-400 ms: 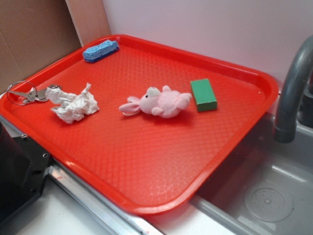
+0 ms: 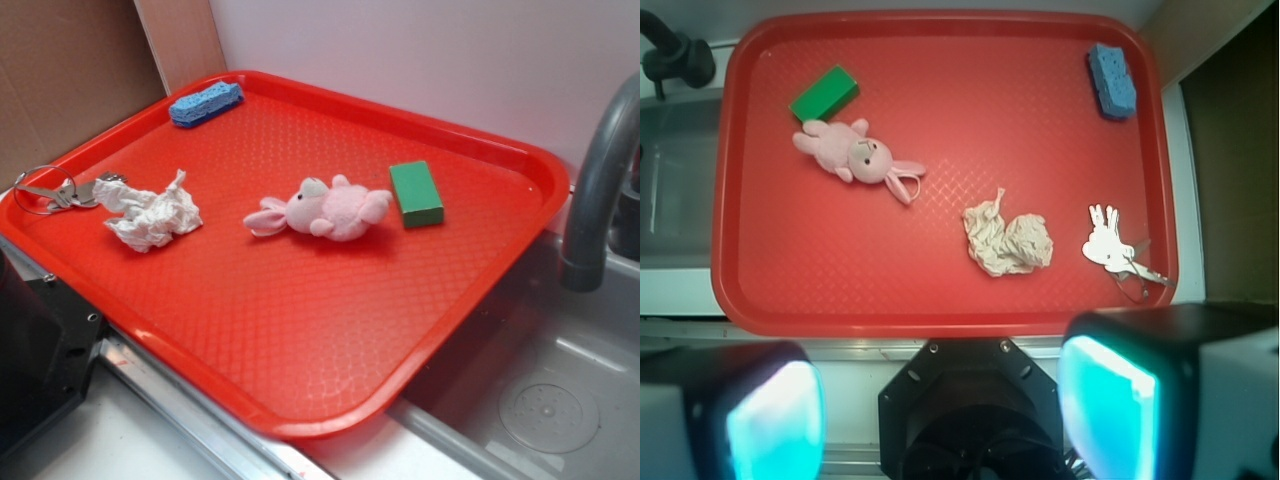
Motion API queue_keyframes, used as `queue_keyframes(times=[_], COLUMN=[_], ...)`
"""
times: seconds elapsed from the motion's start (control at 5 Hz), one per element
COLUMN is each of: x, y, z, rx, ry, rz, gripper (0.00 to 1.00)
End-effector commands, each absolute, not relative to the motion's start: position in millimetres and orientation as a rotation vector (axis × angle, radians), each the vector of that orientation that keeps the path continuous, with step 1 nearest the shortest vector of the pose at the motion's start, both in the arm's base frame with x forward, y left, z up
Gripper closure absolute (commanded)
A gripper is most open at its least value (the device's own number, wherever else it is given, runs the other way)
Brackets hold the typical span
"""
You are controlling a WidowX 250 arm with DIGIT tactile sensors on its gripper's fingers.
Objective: Grab the silver keys.
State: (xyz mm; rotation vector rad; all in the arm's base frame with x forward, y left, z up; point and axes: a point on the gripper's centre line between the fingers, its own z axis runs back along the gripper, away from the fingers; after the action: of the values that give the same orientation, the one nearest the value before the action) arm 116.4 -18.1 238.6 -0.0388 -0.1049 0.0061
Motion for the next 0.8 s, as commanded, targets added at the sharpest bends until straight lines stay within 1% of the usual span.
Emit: queue_keyframes(times=[0.0,0.2,0.4,0.6], x=[124,124,126,125], y=[45,92,114,141], z=[197,170,153,124], rx=[-0.059,-0.032,0.028,0.07], ry=[-0.179,-0.181,-0.197,-0.157], rz=[-0.105,-0.071,-0.091,-0.05], gripper=[0.0,0.0,0.0,0.0])
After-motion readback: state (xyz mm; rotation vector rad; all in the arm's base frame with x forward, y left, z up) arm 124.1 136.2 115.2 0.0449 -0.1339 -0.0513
